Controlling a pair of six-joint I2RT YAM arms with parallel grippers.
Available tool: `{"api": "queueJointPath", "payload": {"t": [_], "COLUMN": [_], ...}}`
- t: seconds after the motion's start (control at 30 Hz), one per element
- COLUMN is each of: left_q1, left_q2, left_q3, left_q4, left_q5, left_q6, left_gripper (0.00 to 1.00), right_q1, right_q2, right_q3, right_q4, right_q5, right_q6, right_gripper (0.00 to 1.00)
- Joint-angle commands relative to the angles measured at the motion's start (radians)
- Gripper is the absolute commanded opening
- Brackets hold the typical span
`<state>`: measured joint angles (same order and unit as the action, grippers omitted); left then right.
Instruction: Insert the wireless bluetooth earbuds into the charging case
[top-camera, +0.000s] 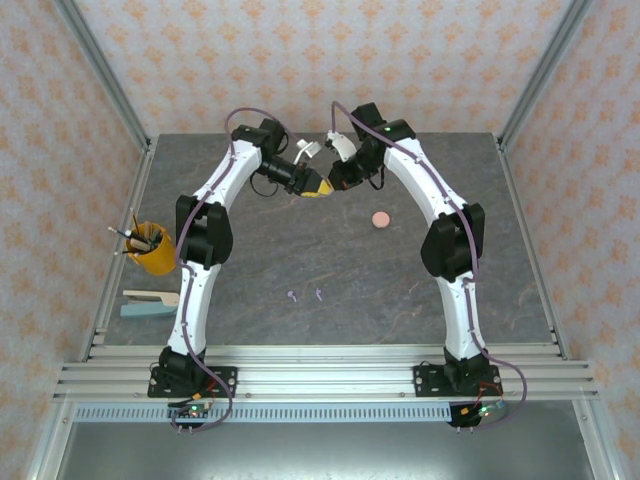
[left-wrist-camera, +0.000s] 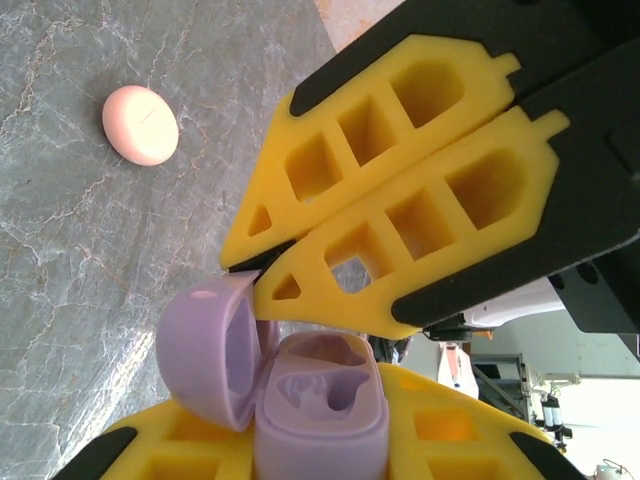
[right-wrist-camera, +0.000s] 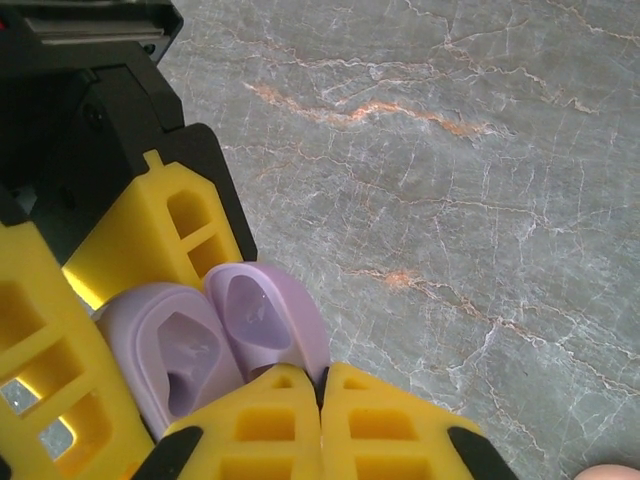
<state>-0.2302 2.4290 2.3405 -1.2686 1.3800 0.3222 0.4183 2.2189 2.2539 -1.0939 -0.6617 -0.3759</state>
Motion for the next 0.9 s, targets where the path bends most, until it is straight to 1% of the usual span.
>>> {"api": "queueJointPath", "payload": {"t": [0.0,0.03,0.07,0.17,0.23,0.27,0.37,0.43,0.53,0.63,0.77,0.87], "left_q1": [-0.005,-0.005,-0.003,0.004,0.011,0.014,0.016,0.016,0.016,0.014,0.006,-0.027], "left_q2": [0.018,0.018,0.017,0.007,-0.006,-0.01,-0.021,-0.031,-0.046,-0.06,-0.089,-0.146], "left_q3": [0.028,0.027,0.024,-0.011,-0.052,-0.065,-0.083,-0.091,-0.1,-0.107,-0.116,-0.161], "left_q4": [-0.06,-0.056,-0.054,0.0,0.08,0.113,0.206,0.272,0.352,0.406,0.429,0.458], "left_q5": [0.002,-0.01,-0.019,-0.061,-0.103,-0.126,-0.27,-0.413,-0.592,-0.748,-0.89,-1.112], "left_q6": [0.035,0.035,0.034,-0.007,-0.071,-0.099,-0.199,-0.28,-0.38,-0.465,-0.504,-0.475], "left_gripper": [0.0,0.0,0.0,0.0,0.0,0.0,0.0,0.0,0.0,0.0,0.0,0.0], "right_q1": [-0.003,-0.007,-0.013,-0.028,-0.034,-0.035,-0.035,-0.031,-0.021,0.005,0.046,0.087], "right_q2": [-0.005,-0.009,-0.015,-0.073,-0.134,-0.177,-0.302,-0.385,-0.499,-0.581,-0.633,-0.642], "right_q3": [0.054,0.07,0.085,0.079,0.018,-0.041,-0.237,-0.384,-0.583,-0.735,-0.852,-0.891], "right_q4": [0.01,0.003,-0.007,-0.037,-0.026,-0.009,0.064,0.131,0.228,0.298,0.352,0.352], "right_q5": [0.062,0.06,0.052,0.037,0.039,0.039,0.055,0.096,0.133,0.173,0.228,0.293], "right_q6": [0.049,0.061,0.076,0.112,0.135,0.153,0.237,0.335,0.461,0.557,0.663,0.729], "right_gripper": [0.3,0.37,0.41,0.47,0.48,0.48,0.49,0.49,0.49,0.49,0.49,0.49]}}
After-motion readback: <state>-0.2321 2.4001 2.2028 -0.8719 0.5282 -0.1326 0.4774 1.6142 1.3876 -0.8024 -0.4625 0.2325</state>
